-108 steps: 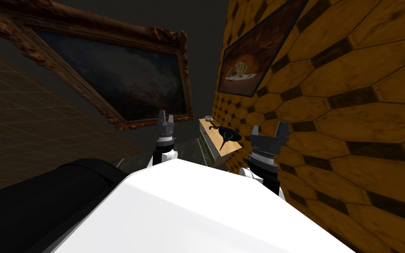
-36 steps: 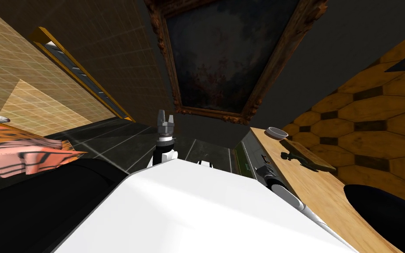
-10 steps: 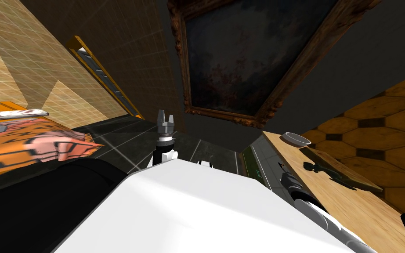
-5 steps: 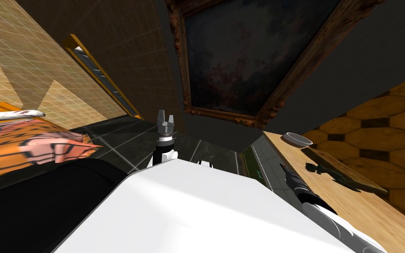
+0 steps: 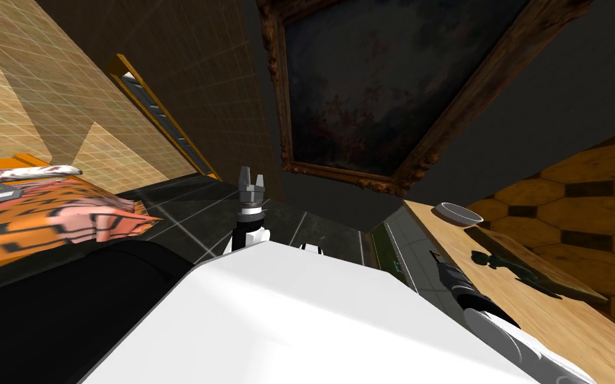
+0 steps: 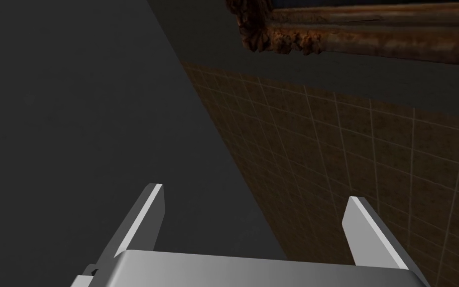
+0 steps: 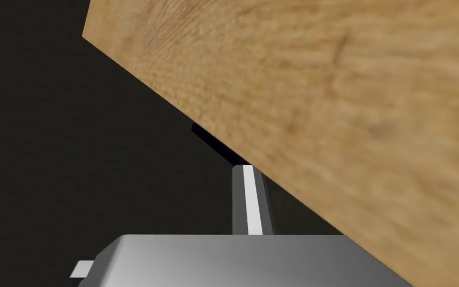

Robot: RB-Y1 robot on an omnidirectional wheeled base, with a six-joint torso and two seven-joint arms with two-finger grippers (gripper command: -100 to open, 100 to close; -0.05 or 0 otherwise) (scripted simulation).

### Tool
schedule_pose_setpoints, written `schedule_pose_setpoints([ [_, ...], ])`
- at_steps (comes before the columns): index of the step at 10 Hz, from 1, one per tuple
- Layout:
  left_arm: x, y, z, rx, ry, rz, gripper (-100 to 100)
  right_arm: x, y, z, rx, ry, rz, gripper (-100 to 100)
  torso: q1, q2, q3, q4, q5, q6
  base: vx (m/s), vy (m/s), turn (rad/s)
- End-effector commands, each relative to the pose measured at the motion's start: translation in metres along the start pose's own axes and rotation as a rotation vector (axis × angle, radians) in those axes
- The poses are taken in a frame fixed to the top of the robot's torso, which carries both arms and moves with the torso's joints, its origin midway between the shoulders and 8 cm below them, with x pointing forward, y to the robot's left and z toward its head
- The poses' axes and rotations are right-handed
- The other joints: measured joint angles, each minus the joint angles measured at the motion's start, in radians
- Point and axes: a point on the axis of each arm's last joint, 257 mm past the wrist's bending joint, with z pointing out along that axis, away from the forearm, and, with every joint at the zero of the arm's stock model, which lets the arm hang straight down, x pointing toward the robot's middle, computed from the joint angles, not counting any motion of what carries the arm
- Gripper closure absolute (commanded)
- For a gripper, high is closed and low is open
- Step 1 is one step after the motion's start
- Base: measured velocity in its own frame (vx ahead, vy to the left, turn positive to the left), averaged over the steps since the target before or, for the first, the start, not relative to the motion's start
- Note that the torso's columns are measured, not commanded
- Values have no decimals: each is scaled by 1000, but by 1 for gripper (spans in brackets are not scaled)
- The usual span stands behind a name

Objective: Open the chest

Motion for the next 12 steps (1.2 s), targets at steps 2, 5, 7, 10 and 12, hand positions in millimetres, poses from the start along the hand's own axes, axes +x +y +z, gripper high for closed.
schedule_pose_setpoints([
  [2,0,0,0,0,0,0,0,23,5,6,-33,64,31,100,-4,-4,-3,-2,0,5,-134,69,192],
  [5,0,0,0,0,0,0,0,45,15,10,-72,126,67,100,-1,-3,-3,-2,1,6,-127,87,262],
  [7,0,0,0,0,0,0,0,58,22,11,-99,165,94,100,-3,-3,-3,-2,1,7,-127,80,236],
  [10,0,0,0,0,0,0,0,61,22,13,-100,185,156,-100,-4,-5,-3,-2,1,8,-107,49,133],
  [12,0,0,0,0,0,1,0,61,21,15,-94,201,221,-100,-9,-5,-4,-2,-2,6,-55,-101,-2],
])
